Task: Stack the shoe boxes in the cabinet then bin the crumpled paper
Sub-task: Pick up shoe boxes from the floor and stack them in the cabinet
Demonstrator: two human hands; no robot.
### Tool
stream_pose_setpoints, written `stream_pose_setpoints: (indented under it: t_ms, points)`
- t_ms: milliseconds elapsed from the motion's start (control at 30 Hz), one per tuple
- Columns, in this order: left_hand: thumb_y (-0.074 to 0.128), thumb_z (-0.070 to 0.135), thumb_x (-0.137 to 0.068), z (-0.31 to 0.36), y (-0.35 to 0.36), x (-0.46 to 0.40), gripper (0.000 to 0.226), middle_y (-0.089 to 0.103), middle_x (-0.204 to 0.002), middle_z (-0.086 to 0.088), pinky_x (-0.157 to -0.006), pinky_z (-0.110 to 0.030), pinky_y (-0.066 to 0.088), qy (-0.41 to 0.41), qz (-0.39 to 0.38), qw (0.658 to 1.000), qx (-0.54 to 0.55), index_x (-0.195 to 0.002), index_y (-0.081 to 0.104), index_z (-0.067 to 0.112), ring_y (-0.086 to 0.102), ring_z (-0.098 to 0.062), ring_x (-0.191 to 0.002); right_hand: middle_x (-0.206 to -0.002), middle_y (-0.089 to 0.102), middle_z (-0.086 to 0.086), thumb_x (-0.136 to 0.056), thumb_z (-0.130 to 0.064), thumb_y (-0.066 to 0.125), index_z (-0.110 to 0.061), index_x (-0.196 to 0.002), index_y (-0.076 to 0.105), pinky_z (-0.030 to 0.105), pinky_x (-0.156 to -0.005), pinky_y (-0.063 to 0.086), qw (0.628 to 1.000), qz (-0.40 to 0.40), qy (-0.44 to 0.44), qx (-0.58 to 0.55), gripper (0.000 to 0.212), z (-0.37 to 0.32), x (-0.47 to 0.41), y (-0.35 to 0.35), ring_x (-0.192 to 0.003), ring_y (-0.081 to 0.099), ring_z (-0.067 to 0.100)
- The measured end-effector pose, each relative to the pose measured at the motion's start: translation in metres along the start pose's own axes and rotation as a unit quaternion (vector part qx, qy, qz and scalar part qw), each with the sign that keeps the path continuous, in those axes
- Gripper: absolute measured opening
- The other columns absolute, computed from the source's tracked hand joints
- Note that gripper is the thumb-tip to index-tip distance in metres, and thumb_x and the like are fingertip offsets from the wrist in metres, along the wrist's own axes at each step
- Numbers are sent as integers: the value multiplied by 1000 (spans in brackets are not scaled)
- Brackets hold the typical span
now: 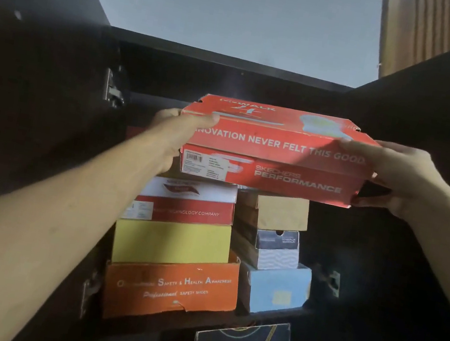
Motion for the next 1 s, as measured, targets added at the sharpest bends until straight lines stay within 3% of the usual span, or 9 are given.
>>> stream_pose_setpoints:
  t_ms: [167, 267, 367, 500, 567, 733, 900, 1000]
  points:
    - [78, 21, -79, 24, -15, -31, 39, 71, -90, -4, -26, -15, 37, 33, 49, 998, -5, -113, 61, 11, 65, -5, -43, -87, 69, 0, -72, -38, 85, -17, -110, 64, 44, -59, 59, 999, 10, -33, -12, 48, -21, -43, 36, -73, 68, 16]
    - [76, 16, -82, 26, -26, -55, 44, 70, -99, -8, -23, -17, 36, 26, 71, 997, -16, -120, 55, 9, 67, -15, -52, -90, 70, 2, -72, -41, 84, -17, -96, 63, 45, -61, 60, 999, 18, -50, -6, 40, -25, -70, 66, -76, 69, 20]
    - [75, 10, -82, 22, -39, -81, 46, 68, -102, -11, -29, -22, 44, 19, 85, 996, -3, -121, 51, 9, 66, -19, -63, -91, 70, 4, -71, -44, 84, -19, -79, 61, 46, -68, 61, 997, 33, -69, 4, 35, -28, -97, 94, -79, 70, 24]
    - [76, 9, -79, 11, -59, -115, 50, 66, -109, -10, -49, -28, 51, 25, 122, 992, -15, -120, 47, 13, 68, -23, -79, -97, 70, 4, -66, -51, 85, -15, -98, 66, 47, -72, 61, 996, 45, -77, 10, 51, -27, -129, 131, -81, 70, 24]
    - [76, 10, -78, 8, -67, -130, 48, 67, -109, -8, -51, -27, 49, 32, 131, 991, -25, -118, 49, 15, 68, -21, -80, -99, 70, 4, -67, -51, 83, -16, -107, 66, 47, -74, 61, 995, 46, -84, 11, 56, -24, -145, 148, -84, 70, 25]
    - [77, 10, -70, 1, -81, -161, 53, 71, -104, -8, -55, -28, 53, 20, 106, 992, -68, -118, 55, 16, 72, -22, -79, -98, 69, 4, -76, -42, 79, -18, -104, 67, 46, -78, 60, 996, 38, -80, 12, 38, -13, -178, 185, -87, 69, 26]
    - [79, 18, -43, -15, -98, -187, 76, 64, -115, -5, -85, -40, 55, 37, 105, 987, -117, -114, 52, 18, 66, -23, -98, -99, 71, 7, -76, -32, 80, -19, -92, 68, 45, -78, 61, 997, 35, -62, 13, 24, 2, -205, 212, -85, 70, 27]
    - [79, 13, -55, -16, -99, -189, 70, 62, -113, -2, -87, -35, 49, 57, 91, 983, -152, -117, 47, 16, 60, -20, -103, -103, 69, 9, -79, -24, 78, -19, -85, 62, 44, -79, 61, 997, 31, -56, 30, 17, 11, -214, 225, -87, 70, 27]
Point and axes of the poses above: each hand's wrist, its own x-axis away from the middle knuckle, its own y-axis out of the palm, z = x × y, the point moved 7 cm from there along -x, towards the middle knuckle
